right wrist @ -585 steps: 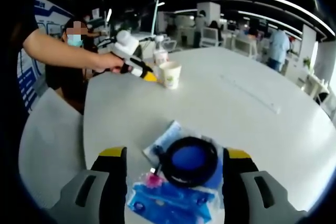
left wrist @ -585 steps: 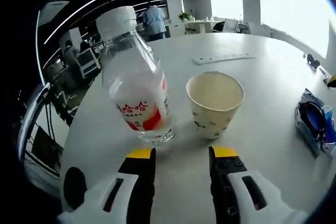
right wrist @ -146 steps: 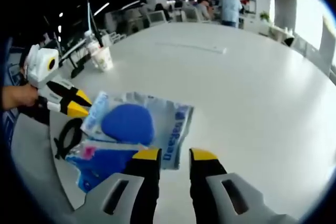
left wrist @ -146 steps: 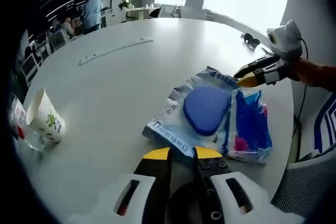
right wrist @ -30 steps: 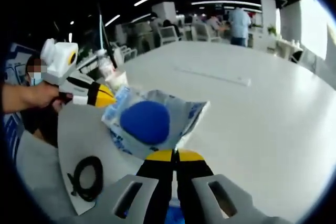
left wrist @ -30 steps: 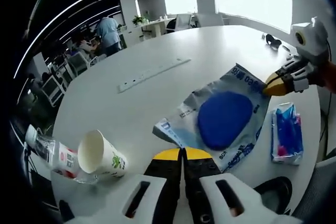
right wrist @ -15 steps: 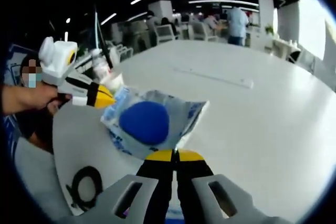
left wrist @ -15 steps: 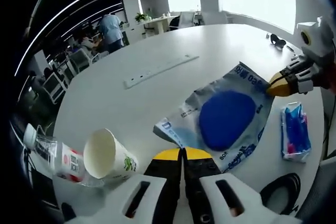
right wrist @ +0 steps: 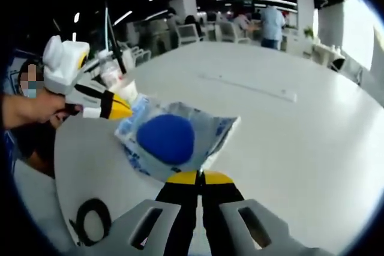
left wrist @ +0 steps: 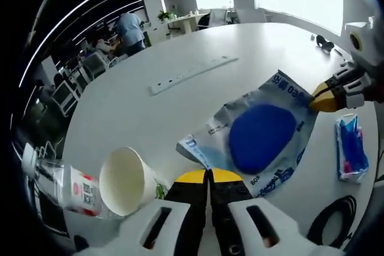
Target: Arrange the tabletop items into an orderly group along one side of the table until the central work area is clear of visible clutter.
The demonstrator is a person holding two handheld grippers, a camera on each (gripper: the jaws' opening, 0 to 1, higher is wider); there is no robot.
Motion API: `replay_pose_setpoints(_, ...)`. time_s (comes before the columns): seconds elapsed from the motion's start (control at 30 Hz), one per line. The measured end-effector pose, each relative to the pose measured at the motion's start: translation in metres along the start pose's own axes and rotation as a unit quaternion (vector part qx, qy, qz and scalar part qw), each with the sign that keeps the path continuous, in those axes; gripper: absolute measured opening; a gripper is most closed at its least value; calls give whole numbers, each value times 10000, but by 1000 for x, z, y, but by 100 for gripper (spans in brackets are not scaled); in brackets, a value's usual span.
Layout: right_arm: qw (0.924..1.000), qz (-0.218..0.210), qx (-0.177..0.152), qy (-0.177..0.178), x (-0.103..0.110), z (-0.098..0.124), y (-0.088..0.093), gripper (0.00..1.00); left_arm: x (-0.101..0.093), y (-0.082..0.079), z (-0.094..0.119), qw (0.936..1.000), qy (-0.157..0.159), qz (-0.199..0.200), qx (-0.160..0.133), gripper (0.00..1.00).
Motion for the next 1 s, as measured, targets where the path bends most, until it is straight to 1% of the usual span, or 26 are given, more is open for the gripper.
replay_pose_setpoints(0.07,10000,75,58,1,0,-3,1,0,1,2,-3,10000,-16,12,37,0)
replay_pose_setpoints(0.3,9998,71,174,16,-1,-15,8,0,7,4,-12,9998,-130,-103,108,0)
replay_pose_setpoints(0.47,9997,53,235,43,3,-20,13,0,8,12,-17,9988,-220,-357,271,0)
replay_pose_setpoints(0.53,9997,81,240,61,4,-22,14,0,9,12,-18,9985,-240,-417,249,0)
replay_pose_setpoints(0.7,9995,62,269,128,0,-26,15,0,13,9,-22,9989,-272,-284,236,0)
replay_pose_setpoints(0.93,9995,96,263,145,-4,-29,16,0,13,9,-21,9990,-285,-256,228,0)
replay_pose_setpoints(1.0,9995,97,266,146,-4,-31,16,0,13,9,-22,9989,-283,-303,224,0)
Point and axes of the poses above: the point that each gripper's makers call its tool centre point, and the gripper's own axes: z roughly backward along the fingers, x roughly to its left, y roughly out of its underside, the point moved 5 cm from there along z, roughly backward along the fingers, and after that the axes turned 14 degrees about -x, right-handed, at the moved point
